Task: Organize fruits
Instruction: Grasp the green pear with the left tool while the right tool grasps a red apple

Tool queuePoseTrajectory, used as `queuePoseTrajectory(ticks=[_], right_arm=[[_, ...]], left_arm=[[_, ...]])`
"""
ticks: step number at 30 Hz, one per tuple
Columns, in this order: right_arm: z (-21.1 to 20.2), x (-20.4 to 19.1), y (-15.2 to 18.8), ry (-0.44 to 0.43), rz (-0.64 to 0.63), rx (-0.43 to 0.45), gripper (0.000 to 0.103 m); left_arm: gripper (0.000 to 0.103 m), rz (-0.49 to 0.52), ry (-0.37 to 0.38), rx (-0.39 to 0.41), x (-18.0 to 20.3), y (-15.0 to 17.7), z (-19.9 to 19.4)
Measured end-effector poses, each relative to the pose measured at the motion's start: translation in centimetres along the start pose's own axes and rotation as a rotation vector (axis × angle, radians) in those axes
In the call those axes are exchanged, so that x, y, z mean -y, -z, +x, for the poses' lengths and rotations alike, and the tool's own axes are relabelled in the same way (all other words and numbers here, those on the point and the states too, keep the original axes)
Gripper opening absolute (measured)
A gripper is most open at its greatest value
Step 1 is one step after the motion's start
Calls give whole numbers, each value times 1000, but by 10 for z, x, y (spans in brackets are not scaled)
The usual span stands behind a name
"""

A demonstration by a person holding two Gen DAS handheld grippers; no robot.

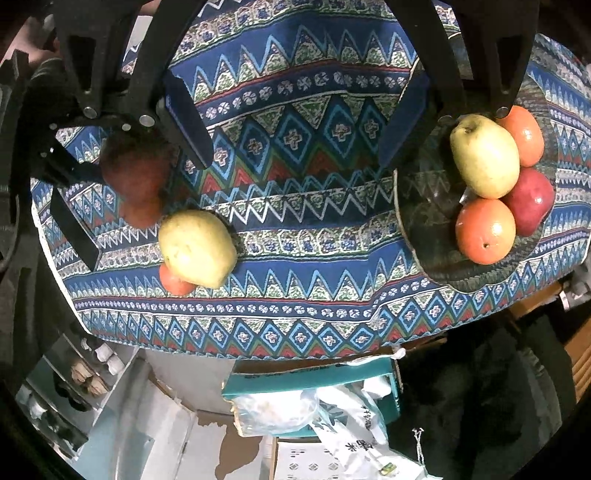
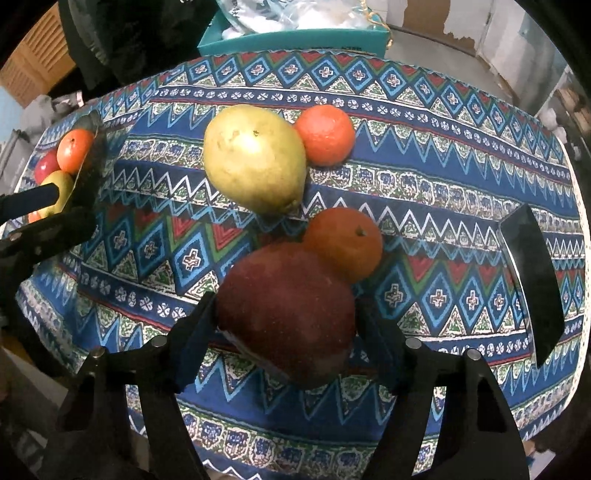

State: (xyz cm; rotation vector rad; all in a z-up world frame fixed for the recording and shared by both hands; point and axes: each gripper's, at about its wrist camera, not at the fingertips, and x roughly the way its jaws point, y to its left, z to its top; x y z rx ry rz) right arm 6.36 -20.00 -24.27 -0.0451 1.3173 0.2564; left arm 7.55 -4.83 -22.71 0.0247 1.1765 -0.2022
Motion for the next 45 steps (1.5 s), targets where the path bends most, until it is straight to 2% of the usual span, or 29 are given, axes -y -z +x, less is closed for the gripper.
queuePoseTrajectory(ticks=[8, 20, 28, 33, 45], right_arm=[[-24, 15, 3, -13, 30, 38, 74], [-71, 57, -5, 37, 95, 168, 74], [-69, 81, -20, 87, 145, 222, 74], [-58, 95, -29, 119, 160, 228, 74], [-51, 116, -31, 110, 196, 223, 74]], left_arm=[[92, 9, 17, 8, 15, -8, 3], [92, -72, 86, 0, 30, -27, 16], [92, -104, 91, -7, 43, -42, 34], [92, -106, 97, -16, 53, -50, 46], [92, -112, 121, -74, 73, -59, 81]])
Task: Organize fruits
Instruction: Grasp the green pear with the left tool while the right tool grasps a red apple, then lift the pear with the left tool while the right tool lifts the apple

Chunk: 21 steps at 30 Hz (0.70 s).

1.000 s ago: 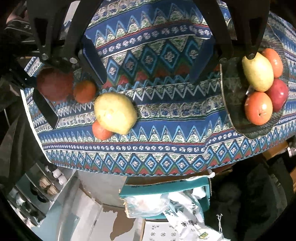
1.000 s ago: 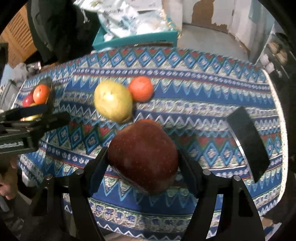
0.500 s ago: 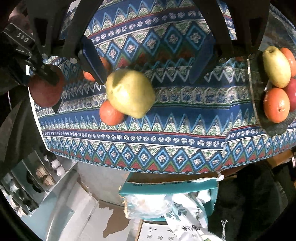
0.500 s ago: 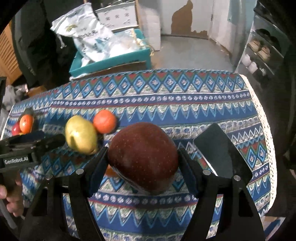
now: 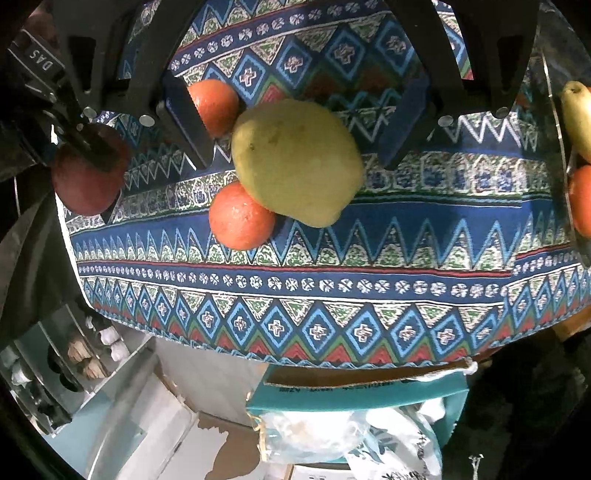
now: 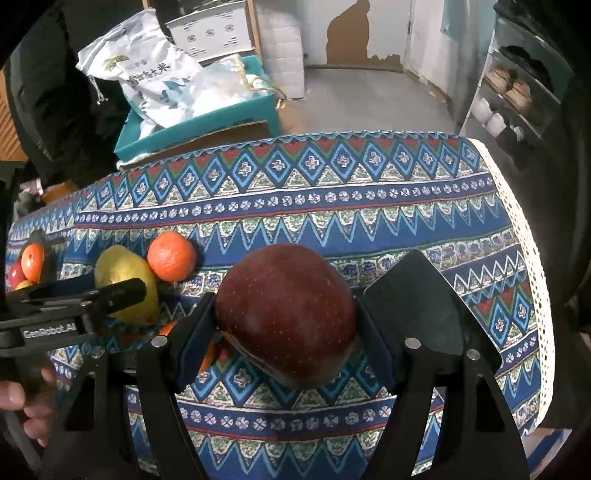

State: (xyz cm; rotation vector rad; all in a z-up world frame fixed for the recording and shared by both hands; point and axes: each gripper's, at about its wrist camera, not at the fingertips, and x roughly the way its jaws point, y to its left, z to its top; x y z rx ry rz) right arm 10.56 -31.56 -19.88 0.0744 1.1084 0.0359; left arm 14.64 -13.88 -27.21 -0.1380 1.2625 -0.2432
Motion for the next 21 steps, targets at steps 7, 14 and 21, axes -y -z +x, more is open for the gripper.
queuePoseTrajectory(ticks=[7, 14, 21], right_arm=[[4, 10, -1, 6, 26, -6, 74], [5, 14, -1, 9, 35, -8, 74], [-1, 11, -3, 9, 25, 11, 74]], left_arm=[[83, -10, 19, -12, 1, -1, 12], [73, -26, 37, -1, -5, -2, 15], [72, -18, 28, 17, -7, 5, 6]])
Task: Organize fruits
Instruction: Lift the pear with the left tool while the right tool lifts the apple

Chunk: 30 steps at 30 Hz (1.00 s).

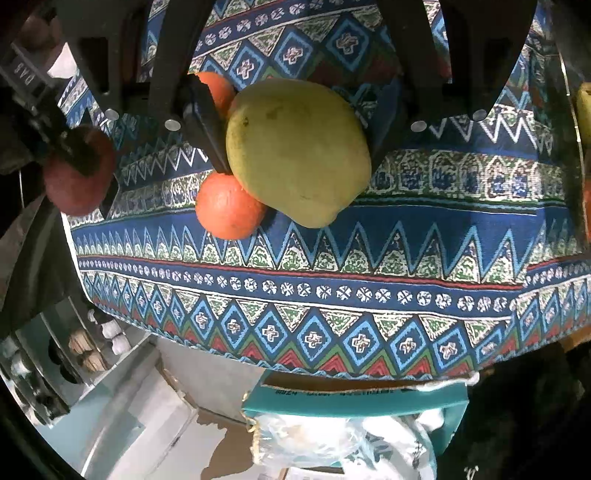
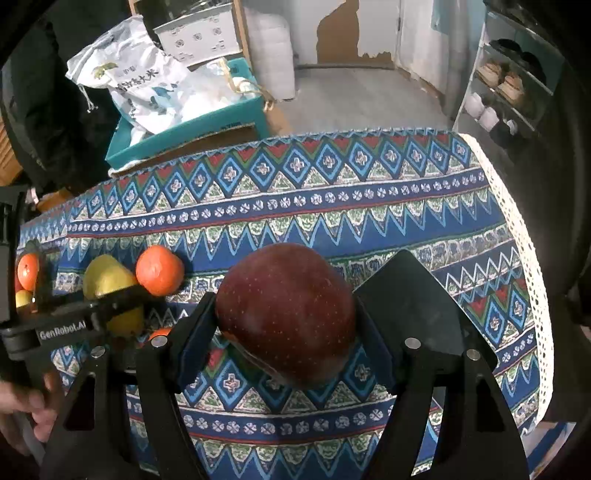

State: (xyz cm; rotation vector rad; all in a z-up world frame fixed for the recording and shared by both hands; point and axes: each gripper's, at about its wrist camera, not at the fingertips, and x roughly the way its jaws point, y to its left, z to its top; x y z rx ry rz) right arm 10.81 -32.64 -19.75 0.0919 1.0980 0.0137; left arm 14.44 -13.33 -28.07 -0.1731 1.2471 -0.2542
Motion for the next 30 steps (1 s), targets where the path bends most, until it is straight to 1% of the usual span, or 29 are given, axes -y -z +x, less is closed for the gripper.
queuePoseTrajectory(ticks=[7, 12, 19, 30], right_arm=[[-11, -6, -3, -1, -6, 26, 74], [-23, -16, -5, -2, -31, 52, 74], [-46, -31, -9, -9, -63, 103, 74], [-88, -49, -15, -46, -84, 185, 74]], left_arm=[[72, 47, -27, 41, 5, 5, -23], [72, 60, -40, 84, 7, 8, -45], [72, 91, -41, 153, 11, 13, -84], [72, 131, -42, 248, 14, 21, -138]])
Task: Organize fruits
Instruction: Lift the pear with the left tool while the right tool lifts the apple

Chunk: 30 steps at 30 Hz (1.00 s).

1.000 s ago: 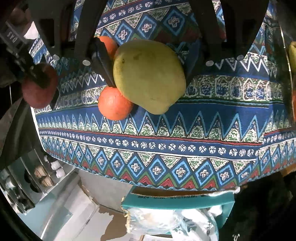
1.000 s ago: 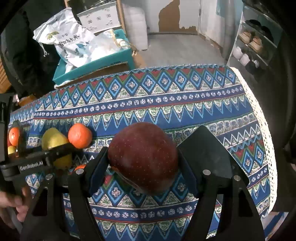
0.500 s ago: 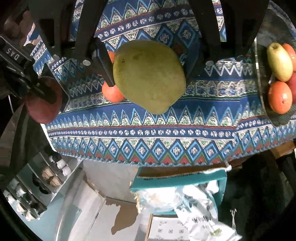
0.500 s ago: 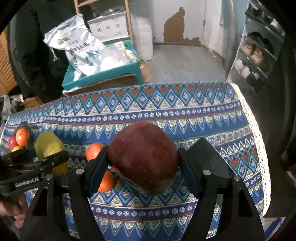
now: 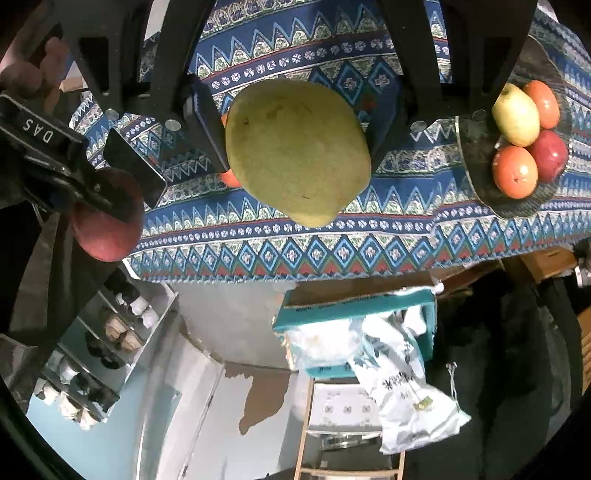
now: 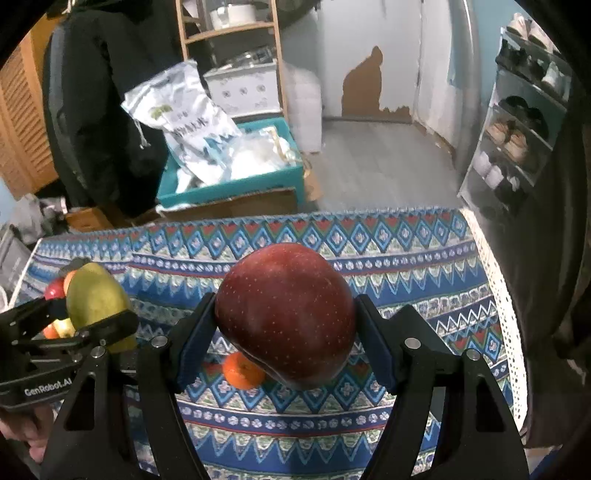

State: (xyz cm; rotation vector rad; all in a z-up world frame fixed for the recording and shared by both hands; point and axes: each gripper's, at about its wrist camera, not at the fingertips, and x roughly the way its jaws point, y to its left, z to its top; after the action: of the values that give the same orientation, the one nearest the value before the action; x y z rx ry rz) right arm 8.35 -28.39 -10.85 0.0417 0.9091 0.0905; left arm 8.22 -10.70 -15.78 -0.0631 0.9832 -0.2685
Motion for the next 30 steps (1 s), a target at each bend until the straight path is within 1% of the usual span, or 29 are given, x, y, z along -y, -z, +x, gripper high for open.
queuePoseTrajectory(ticks=[7, 15, 20, 30], right_arm=[[-24, -14, -7, -23, -19, 50, 74], [-46, -32, -14, -50, -46, 96, 74], [-53, -44, -16, -64, -64, 105, 74], [-58, -72, -25, -102, -97, 122, 74]], left_arm=[[72, 27, -11, 55, 2, -1, -26], [72, 42, -15, 93, -2, 0, -51], [72, 32, -18, 112, -12, 1, -63], [72, 9, -55, 152, -34, 4, -83]])
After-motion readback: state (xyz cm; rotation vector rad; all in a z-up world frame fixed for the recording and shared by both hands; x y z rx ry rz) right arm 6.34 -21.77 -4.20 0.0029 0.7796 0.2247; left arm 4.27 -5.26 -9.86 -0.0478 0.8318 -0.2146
